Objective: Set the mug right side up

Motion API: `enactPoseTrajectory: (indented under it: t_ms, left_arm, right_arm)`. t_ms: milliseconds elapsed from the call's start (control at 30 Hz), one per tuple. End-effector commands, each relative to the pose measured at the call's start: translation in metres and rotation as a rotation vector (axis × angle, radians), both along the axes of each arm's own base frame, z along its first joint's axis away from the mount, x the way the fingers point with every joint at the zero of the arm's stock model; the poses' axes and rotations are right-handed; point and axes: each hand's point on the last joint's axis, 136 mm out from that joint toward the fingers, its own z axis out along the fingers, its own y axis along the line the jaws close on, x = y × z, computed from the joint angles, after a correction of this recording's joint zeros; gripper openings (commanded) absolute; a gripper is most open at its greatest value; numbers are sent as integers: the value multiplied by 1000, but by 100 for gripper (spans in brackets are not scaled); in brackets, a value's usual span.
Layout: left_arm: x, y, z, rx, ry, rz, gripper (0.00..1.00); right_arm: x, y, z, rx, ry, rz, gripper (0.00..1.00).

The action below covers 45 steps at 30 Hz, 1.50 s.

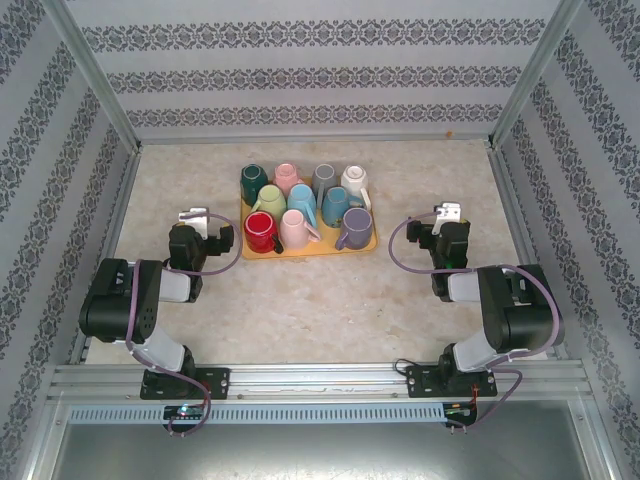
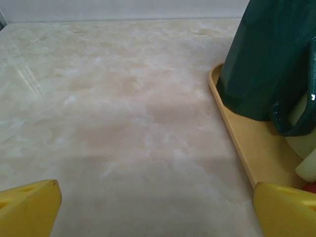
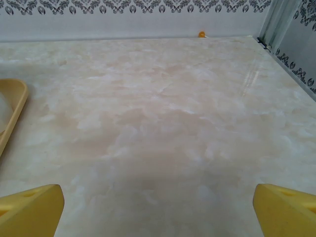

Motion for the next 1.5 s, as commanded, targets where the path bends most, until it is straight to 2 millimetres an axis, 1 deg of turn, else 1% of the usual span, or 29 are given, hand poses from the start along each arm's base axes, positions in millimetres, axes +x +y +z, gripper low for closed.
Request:
enactPoseTrajectory:
  t_ms: [0,733,767,800,833,1033,1100,1133,1167,1233,1267,1300,1333,1367,1467]
  left_arm:
    - [5,-2,10,5,-23,-17,100]
    - [5,-2,10,4,-23,-18,100]
    - [5,-2,10,5,-23,-17,100]
    - [5,-2,10,5,-23,-18,100]
    - [5,-2,9,5,-22,-17,100]
    - [4,-4,11,11,-33,-28,100]
    - [0,-4,15,13,-62,-25,100]
    - [-3,1,20,13,-83,5,100]
    - [-6,6,24,12,-88,38,100]
    - [-12,25,39,11,-90,153,100]
    - [-14,32,46,12,-85,200,100]
    - [-16,39,56,13,-78,242,100]
    - [-16,40,69,15,-95,255,100]
    - [-15,38,83,17,-122,241,100]
    - [-11,18,132,45,-224,160,100]
  right_arm:
    - [4,-1,13,0,-37,5,98]
    - [4,-1,13,0,-37,5,98]
    - [5,1,13,-1,-35,14,98]
    - [8,7,13,6,-29,59,98]
    - [8,8,12,14,-25,73,98]
    - [7,7,14,25,-34,76,98]
    - [6,3,27,27,-59,49,98]
    - [3,5,33,22,-44,58,98]
    - [2,7,42,14,-36,67,98]
    - [-1,16,65,-9,-43,85,98]
    - [-1,21,78,6,-67,86,98]
    - [-1,25,93,32,-101,80,98]
    - [-2,28,108,63,-129,68,98]
    - [-2,36,119,87,-141,76,98]
    - [-8,71,155,132,-144,157,98]
